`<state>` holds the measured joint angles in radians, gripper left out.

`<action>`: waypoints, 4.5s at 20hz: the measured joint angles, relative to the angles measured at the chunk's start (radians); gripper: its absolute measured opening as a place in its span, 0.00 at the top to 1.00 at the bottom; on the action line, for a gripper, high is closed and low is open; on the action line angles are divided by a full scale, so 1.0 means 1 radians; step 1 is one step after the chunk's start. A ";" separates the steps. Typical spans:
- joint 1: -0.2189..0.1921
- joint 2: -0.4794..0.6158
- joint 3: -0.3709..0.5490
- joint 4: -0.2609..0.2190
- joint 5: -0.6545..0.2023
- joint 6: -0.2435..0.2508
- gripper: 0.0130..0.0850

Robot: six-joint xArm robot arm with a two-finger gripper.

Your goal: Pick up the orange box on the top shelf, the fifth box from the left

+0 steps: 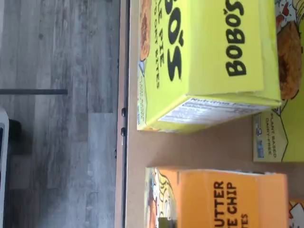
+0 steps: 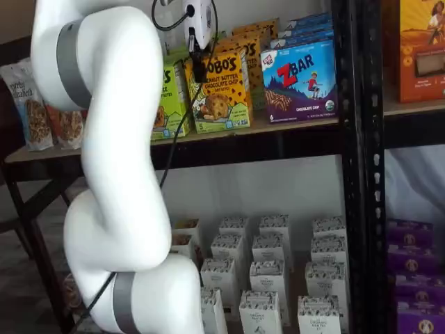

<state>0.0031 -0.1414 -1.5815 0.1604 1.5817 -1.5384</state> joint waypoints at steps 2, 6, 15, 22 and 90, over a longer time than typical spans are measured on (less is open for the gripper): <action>0.000 0.000 0.000 0.000 0.000 0.000 0.56; 0.001 -0.003 0.005 -0.005 -0.006 0.000 0.56; -0.004 -0.012 0.017 0.000 -0.011 -0.005 0.72; -0.005 -0.017 0.023 -0.003 -0.011 -0.007 0.83; 0.013 -0.550 0.402 0.036 0.210 0.047 0.83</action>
<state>0.0165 -0.6915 -1.1791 0.1968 1.7912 -1.4913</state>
